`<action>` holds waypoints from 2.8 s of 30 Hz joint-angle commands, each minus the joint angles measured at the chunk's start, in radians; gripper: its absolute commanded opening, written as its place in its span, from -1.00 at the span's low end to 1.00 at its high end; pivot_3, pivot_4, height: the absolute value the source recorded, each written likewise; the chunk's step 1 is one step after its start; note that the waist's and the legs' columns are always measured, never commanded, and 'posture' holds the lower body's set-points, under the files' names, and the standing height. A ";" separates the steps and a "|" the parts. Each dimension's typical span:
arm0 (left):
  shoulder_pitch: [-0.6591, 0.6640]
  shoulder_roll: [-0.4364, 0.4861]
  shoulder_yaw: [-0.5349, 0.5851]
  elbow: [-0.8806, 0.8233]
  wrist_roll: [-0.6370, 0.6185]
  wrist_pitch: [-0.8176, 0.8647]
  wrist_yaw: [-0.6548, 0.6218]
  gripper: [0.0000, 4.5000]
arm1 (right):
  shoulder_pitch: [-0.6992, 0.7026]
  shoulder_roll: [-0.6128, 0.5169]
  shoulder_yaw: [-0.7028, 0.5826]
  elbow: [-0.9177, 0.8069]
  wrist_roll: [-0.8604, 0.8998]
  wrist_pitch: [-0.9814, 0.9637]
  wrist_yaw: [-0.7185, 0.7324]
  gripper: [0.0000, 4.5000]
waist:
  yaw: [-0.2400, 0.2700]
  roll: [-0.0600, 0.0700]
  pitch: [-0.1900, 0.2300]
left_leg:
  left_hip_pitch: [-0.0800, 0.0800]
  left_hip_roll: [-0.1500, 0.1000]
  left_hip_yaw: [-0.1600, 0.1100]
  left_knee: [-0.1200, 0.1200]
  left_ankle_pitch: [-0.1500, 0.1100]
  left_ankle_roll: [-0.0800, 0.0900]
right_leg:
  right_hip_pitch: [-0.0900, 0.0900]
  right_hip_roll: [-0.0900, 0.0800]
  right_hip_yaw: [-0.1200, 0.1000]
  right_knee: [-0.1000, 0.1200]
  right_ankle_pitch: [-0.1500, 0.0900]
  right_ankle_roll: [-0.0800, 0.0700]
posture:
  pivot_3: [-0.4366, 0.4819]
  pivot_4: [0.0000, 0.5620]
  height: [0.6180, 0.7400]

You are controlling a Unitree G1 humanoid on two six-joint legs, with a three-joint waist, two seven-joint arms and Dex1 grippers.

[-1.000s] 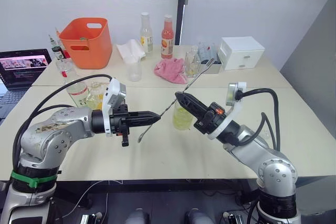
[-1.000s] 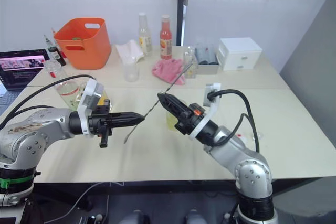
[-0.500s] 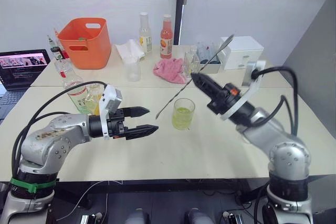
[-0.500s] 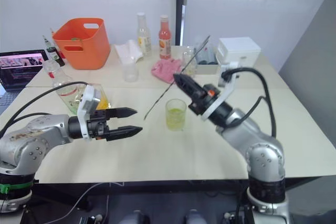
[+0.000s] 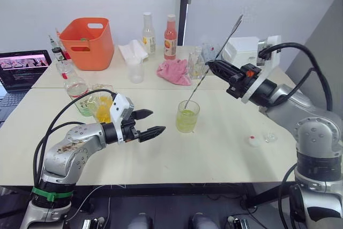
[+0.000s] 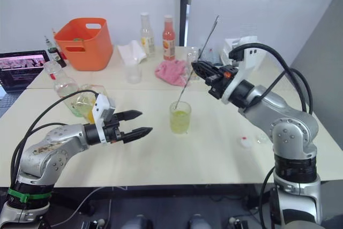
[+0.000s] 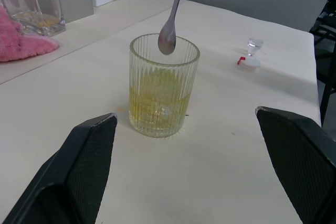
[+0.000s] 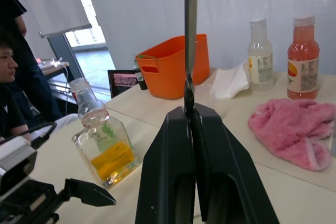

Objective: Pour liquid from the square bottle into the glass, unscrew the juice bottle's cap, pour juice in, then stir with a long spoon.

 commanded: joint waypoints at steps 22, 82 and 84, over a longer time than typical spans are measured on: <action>0.019 -0.004 0.016 -0.073 -0.014 0.019 0.008 0.99 | -0.047 0.017 0.111 0.082 -0.399 -0.081 0.352 -1.00 | 0.005 0.000 0.000 | 0.000 -0.002 -0.002 0.000 0.000 0.000 | 0.000 -0.002 -0.001 0.000 0.000 0.000 | -0.05 -0.47 0.59; -0.010 -0.002 0.005 -0.063 -0.005 0.016 0.003 0.99 | -0.083 0.203 0.063 0.095 -0.429 -0.105 0.395 -1.00 | -0.004 0.000 0.000 | 0.001 -0.002 -0.007 -0.001 0.000 0.000 | 0.000 -0.001 -0.001 0.001 0.000 0.000 | -0.05 -0.47 0.59; -0.013 -0.002 0.004 -0.062 -0.004 0.016 0.003 0.99 | -0.094 0.227 0.056 0.128 -0.443 -0.137 0.386 -1.00 | -0.003 0.000 0.000 | 0.001 -0.002 -0.006 -0.001 0.000 0.000 | 0.000 -0.001 -0.001 0.001 0.000 0.000 | -0.05 -0.47 0.59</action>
